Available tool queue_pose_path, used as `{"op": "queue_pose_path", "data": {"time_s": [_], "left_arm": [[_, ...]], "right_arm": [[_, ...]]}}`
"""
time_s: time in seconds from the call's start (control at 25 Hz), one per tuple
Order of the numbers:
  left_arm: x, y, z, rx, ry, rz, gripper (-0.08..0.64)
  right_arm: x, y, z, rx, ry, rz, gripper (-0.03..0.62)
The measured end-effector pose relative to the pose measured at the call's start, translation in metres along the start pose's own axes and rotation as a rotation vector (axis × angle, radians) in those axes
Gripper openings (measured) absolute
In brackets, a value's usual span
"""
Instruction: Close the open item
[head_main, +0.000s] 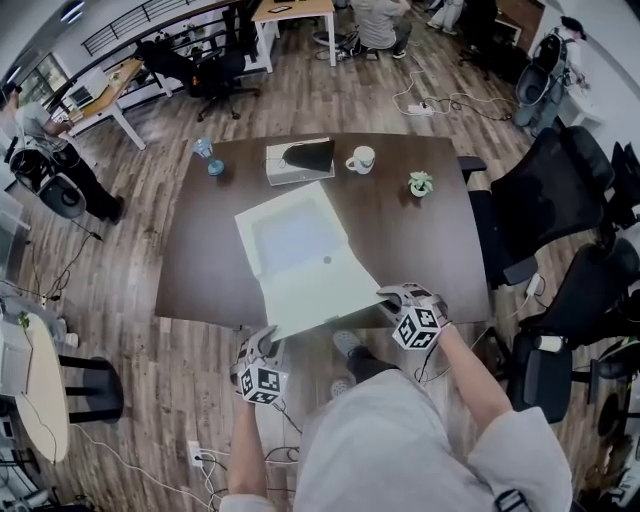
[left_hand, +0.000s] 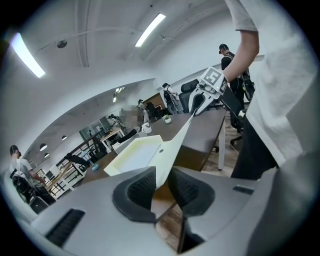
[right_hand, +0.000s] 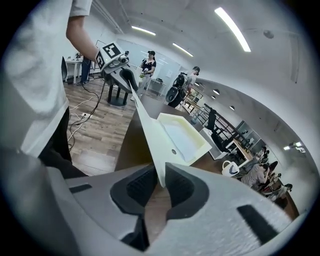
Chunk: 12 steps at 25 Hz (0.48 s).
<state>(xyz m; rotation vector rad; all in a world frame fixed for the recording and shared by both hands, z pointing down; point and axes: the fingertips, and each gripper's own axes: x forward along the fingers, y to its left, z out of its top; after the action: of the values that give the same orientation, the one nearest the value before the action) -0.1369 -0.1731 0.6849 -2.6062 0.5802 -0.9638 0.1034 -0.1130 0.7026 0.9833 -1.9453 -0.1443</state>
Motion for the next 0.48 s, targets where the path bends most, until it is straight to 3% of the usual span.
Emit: {"op": "queue_pose_path", "data": {"time_s": [0.24, 0.48], "left_arm": [[-0.029, 0.004, 0.005, -0.045, -0.034, 0.007, 0.064], [-0.062, -0.005, 0.018, -0.046, -0.088, 0.009, 0.063]], "right_arm": [[-0.028, 0.003, 0.027, 0.01, -0.043, -0.019, 0.049], [-0.063, 0.017, 0.042, 0.117, -0.097, -0.037, 0.051]]}}
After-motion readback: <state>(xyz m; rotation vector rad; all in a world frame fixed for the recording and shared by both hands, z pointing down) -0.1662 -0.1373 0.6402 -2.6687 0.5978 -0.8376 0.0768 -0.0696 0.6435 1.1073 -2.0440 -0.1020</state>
